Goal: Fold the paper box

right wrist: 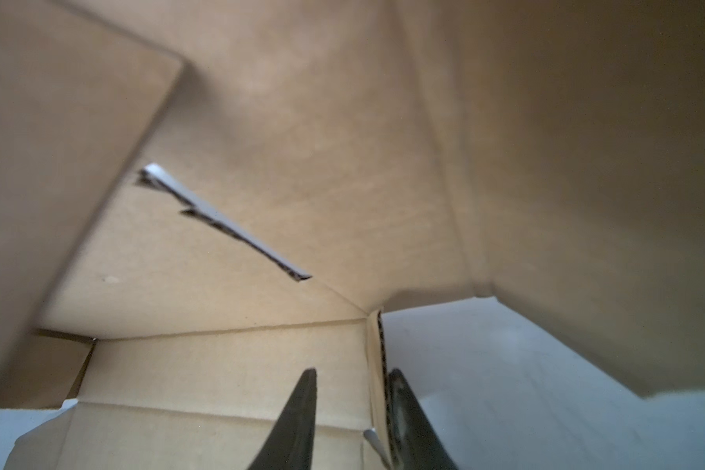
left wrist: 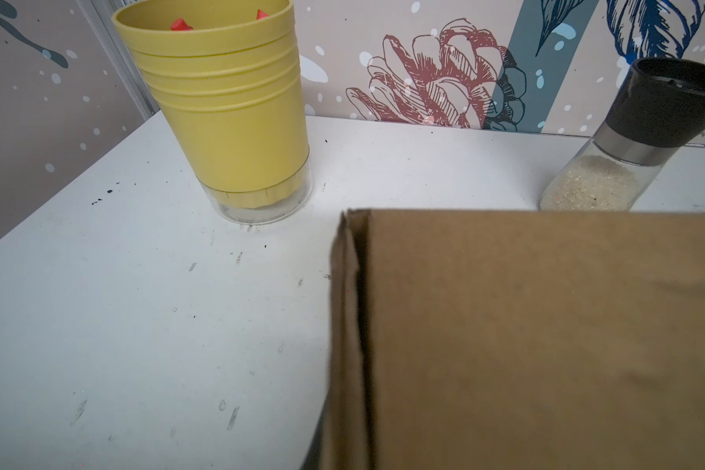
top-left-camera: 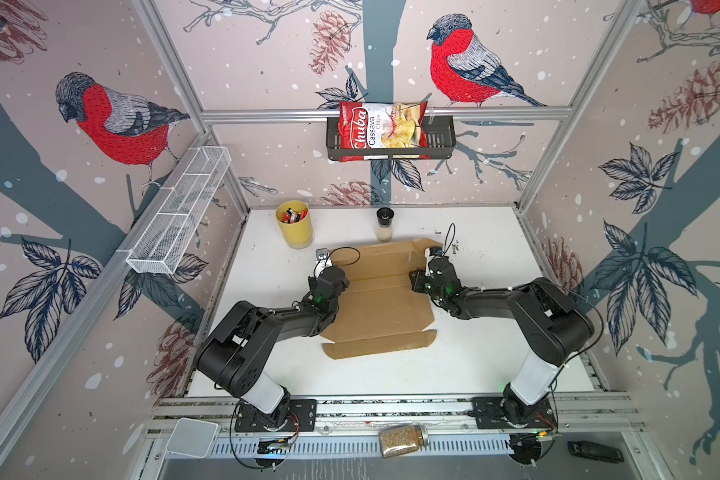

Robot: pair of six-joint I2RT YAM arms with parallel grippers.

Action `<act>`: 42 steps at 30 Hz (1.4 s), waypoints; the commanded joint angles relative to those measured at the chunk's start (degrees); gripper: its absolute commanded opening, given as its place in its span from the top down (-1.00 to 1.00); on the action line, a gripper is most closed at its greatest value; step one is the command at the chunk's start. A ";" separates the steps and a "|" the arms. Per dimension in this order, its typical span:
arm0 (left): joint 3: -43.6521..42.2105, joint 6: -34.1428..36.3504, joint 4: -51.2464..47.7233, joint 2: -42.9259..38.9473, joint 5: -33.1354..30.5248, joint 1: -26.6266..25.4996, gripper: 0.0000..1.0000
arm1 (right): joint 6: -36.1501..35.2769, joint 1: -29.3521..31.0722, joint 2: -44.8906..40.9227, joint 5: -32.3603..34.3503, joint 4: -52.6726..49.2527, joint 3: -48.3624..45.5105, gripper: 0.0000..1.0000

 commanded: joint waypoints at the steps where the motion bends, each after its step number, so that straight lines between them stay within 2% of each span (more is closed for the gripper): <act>1: 0.20 -0.18 -3.52 0.50 1.98 0.03 0.90 | -0.06 0.93 0.34 -0.92 0.30 0.57 0.37; 13: 0.12 -0.59 -3.35 0.82 1.95 -0.02 0.90 | -0.50 1.10 1.23 -3.38 0.41 1.54 0.34; 18: 0.59 -1.22 -4.93 0.65 0.92 -0.03 0.91 | -1.48 0.32 -0.70 -4.55 -0.66 1.20 0.26; 27: 0.58 -1.66 -7.13 -0.87 2.39 1.81 0.91 | -5.78 -4.57 -12.54 -8.72 -6.03 -5.43 -0.01; 32: 1.00 -1.23 -7.20 -0.42 3.16 1.92 0.91 | -7.75 -7.52 -25.03 -6.14 -11.91 -9.23 -0.06; 35: 1.08 -0.64 -7.33 -0.70 3.74 1.92 0.91 | -8.71 -11.14 -31.10 -1.15 -15.86 -8.60 -0.09; 37: 1.25 -0.40 -7.75 -1.03 4.14 1.90 0.91 | -10.24 -13.91 -32.30 0.84 -18.55 -6.51 -0.10; 42: 1.39 0.42 -8.32 -1.51 4.74 1.92 0.91 | -20.33 -15.47 -29.28 -2.23 -20.01 -0.44 -0.16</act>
